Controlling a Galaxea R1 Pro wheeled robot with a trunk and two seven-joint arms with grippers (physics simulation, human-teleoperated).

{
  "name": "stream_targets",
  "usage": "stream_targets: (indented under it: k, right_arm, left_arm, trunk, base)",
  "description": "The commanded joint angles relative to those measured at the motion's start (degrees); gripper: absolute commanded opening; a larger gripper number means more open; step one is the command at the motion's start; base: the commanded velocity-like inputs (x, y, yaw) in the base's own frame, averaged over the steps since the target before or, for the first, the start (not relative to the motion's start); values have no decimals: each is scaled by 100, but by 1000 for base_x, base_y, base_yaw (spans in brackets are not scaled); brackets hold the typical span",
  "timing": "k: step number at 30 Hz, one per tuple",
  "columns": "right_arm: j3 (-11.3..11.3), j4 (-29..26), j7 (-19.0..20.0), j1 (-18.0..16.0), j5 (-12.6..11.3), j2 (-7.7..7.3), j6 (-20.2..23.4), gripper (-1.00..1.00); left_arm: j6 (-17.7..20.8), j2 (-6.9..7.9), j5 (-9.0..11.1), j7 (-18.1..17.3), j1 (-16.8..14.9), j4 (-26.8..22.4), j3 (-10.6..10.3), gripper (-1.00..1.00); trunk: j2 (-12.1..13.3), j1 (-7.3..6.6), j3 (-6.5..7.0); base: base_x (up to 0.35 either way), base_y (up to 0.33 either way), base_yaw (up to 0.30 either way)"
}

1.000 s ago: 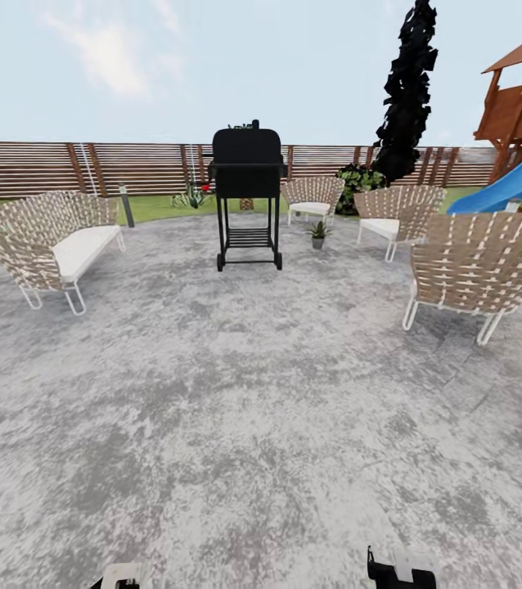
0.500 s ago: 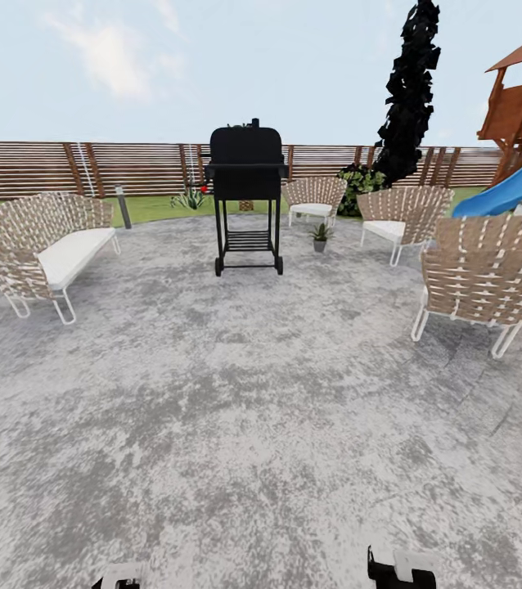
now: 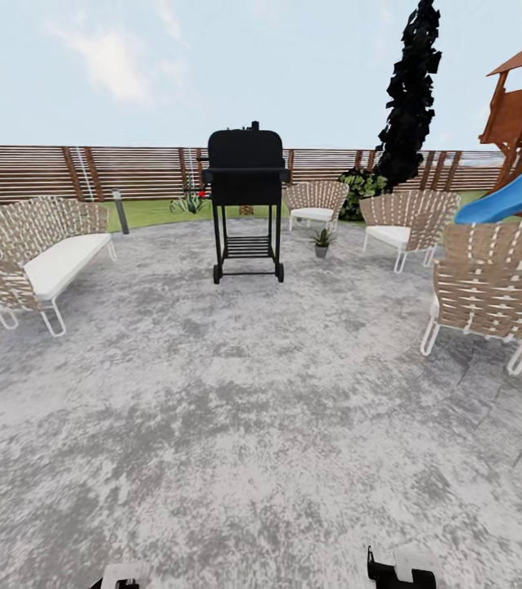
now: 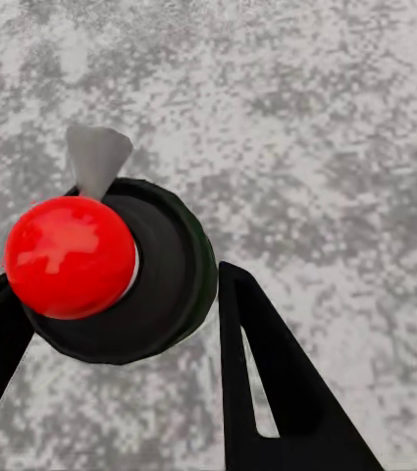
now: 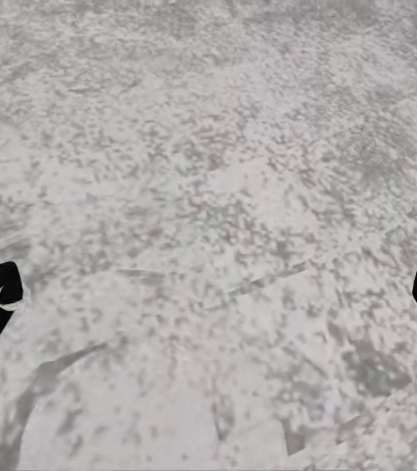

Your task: Pick up the pesticide atomizer in the garden and spray insectifuge to fully cover both potted plants in the garden.

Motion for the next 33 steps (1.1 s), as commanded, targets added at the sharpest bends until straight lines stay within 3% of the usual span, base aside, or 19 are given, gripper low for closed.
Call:
stream_targets:
  k: [1, 17, 25, 33]
  right_arm:
    - [-40, 5, -23, -3, 61, 1, -13, 100]
    - [-42, 0, -40, -3, 61, 2, -13, 100]
    - [-43, 0, -41, -3, 60, 2, -13, 100]
    - [-46, 0, -49, -3, 46, 10, -6, 100]
  left_arm:
    - [-19, 0, 18, 3, -3, 5, -2, -100]
    - [-19, 0, 18, 3, -3, 5, -2, -100]
    - [-19, 0, 18, 3, -3, 5, -2, -100]
    - [-19, 0, 18, 4, -3, 5, -2, -100]
  trunk:
    - [-2, 2, -5]
    - [-2, 2, -5]
    - [-2, 2, -5]
    - [-2, 2, -5]
  base:
    - [336, 0, 0]
    - [336, 0, -5]
    - [336, 0, -234]
    - [336, 0, -37]
